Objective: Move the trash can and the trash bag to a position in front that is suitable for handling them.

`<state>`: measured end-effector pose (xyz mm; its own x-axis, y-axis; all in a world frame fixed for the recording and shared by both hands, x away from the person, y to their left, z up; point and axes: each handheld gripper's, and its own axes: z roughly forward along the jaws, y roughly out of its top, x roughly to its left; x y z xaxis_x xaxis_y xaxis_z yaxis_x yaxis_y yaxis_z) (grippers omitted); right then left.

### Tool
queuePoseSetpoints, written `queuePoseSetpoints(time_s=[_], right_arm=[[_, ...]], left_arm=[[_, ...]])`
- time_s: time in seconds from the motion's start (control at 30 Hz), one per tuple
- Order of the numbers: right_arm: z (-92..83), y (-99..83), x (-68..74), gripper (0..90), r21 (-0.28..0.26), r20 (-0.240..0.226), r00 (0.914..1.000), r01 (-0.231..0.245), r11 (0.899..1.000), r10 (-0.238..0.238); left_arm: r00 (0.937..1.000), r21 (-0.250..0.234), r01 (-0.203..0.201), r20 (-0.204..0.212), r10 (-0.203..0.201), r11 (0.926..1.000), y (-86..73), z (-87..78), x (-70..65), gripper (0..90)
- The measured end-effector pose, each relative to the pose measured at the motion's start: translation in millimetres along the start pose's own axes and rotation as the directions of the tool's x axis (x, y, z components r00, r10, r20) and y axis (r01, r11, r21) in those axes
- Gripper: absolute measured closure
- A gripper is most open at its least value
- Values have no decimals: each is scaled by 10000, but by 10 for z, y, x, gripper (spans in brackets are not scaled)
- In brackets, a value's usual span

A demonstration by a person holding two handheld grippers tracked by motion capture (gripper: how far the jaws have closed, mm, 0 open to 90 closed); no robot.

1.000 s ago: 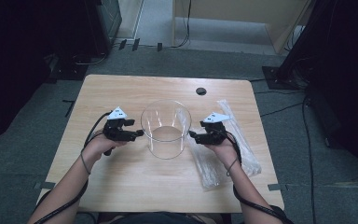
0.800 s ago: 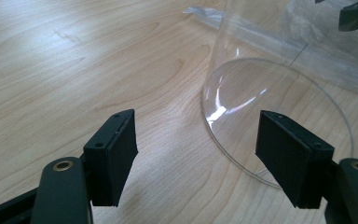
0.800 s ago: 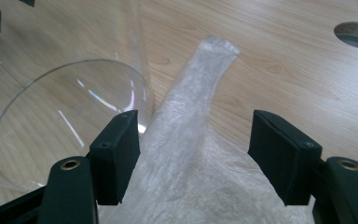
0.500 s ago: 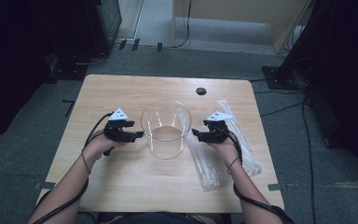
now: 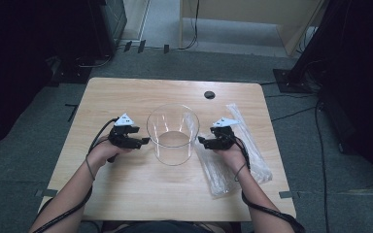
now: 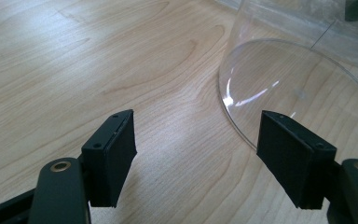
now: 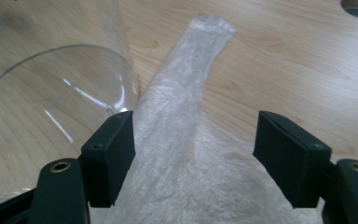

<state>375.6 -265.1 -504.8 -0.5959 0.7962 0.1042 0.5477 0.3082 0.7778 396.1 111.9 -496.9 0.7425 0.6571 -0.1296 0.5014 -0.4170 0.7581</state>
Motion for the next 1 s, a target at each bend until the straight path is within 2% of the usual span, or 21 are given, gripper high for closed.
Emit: queuePoseSetpoints(time_s=[0.23,0.27,0.4,0.57,0.77,0.83,0.9,0.97,1.0], right_arm=[[43,-15,36,251,216,-221,9996,194,9996,-189],[55,-23,37,245,258,-273,9994,204,9995,-197],[96,-51,55,209,489,-460,9989,152,9987,-130],[156,-77,86,187,856,-194,9990,416,9955,-400],[170,-87,124,154,1122,58,9944,1041,9882,-1054],[167,-85,133,155,1183,159,9948,984,9881,-1010],[168,-88,140,186,1103,264,9956,869,9901,-903],[154,-85,137,314,948,250,9955,882,9916,-910],[153,-81,138,332,915,238,9955,893,9918,-918]], left_arm=[[9999,52,172,6,-172,9998,-7,2,12,281],[9997,-29,184,176,-184,9998,-8,0,13,291],[9994,41,196,275,-197,9998,-15,8,10,317],[9998,218,164,138,-167,9996,-36,22,22,303],[9997,-16,233,-115,-233,9997,-27,8,32,329],[9986,-377,487,-206,-495,9981,1,-18,42,360],[9981,-472,565,-205,-575,9973,9,-27,48,372],[9977,-424,650,-143,-656,9970,2,-22,48,374],[9979,-361,633,-134,-638,9973,-4,-16,46,374]])
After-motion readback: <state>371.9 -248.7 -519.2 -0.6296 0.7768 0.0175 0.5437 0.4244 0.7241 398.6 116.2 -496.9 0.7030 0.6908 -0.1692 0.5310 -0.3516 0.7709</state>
